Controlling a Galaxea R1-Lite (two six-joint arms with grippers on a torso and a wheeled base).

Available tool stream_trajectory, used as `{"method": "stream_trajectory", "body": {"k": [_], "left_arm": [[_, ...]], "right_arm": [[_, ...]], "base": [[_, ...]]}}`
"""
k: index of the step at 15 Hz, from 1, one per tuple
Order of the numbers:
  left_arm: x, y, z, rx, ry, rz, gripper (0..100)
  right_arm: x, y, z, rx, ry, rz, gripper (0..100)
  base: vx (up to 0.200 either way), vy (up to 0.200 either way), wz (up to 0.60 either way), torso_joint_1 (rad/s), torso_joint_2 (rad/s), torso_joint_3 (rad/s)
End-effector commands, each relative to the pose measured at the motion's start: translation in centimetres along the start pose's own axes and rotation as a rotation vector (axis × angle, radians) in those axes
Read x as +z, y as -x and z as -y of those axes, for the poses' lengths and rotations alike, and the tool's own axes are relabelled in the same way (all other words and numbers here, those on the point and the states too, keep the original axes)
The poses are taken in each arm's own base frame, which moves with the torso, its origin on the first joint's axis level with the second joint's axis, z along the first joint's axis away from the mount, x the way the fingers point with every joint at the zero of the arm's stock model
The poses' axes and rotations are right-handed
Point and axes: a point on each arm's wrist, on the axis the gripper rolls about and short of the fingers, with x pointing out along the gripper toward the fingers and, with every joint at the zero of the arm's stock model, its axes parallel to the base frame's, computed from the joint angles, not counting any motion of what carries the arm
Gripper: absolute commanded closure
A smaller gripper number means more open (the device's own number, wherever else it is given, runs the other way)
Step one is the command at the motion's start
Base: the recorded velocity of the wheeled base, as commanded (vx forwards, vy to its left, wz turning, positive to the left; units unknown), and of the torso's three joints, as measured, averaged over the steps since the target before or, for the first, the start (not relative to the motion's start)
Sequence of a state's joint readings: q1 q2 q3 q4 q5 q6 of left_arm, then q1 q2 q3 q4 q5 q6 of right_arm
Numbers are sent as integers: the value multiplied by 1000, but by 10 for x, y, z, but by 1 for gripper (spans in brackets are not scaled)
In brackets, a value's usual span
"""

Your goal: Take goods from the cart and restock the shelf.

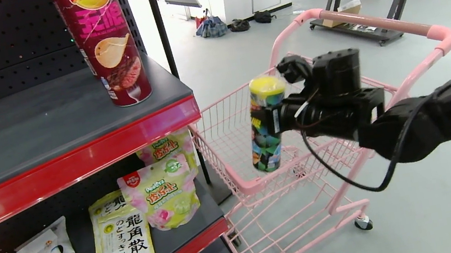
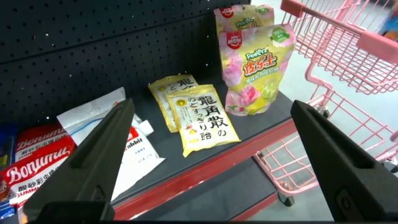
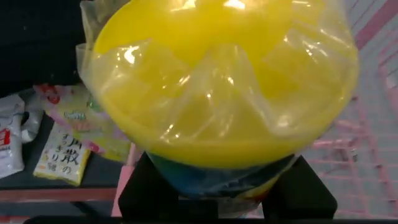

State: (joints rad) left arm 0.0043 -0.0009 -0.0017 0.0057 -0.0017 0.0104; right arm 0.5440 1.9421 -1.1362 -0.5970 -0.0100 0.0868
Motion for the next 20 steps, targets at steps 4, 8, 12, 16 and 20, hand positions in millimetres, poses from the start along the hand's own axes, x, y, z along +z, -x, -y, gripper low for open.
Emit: {"method": "stream_trajectory", "body": {"k": [4,8,12,16,20], "left_arm": [[0,0,0,2,0,-1,0],[0,0,0,1,1,-1,0],[0,0,0,0,0,-1,0],[0,0,0,1,1,-1,0],[0,0,0,1,1,-1,0]], "right_arm": [[100,164,16,-290,96,238,100],[18,301,18,-375,124,82,100],[-27,364,20,-590,74,-34,100],[-55,380,15,-641,60,-4,100],[-76,386,12,-651,60,7,100]], "base": [[0,0,0,0,0,0],[0,0,0,0,0,0],[0,0,0,0,0,0],[0,0,0,0,0,0],[0,0,0,12,-46,-35]]}}
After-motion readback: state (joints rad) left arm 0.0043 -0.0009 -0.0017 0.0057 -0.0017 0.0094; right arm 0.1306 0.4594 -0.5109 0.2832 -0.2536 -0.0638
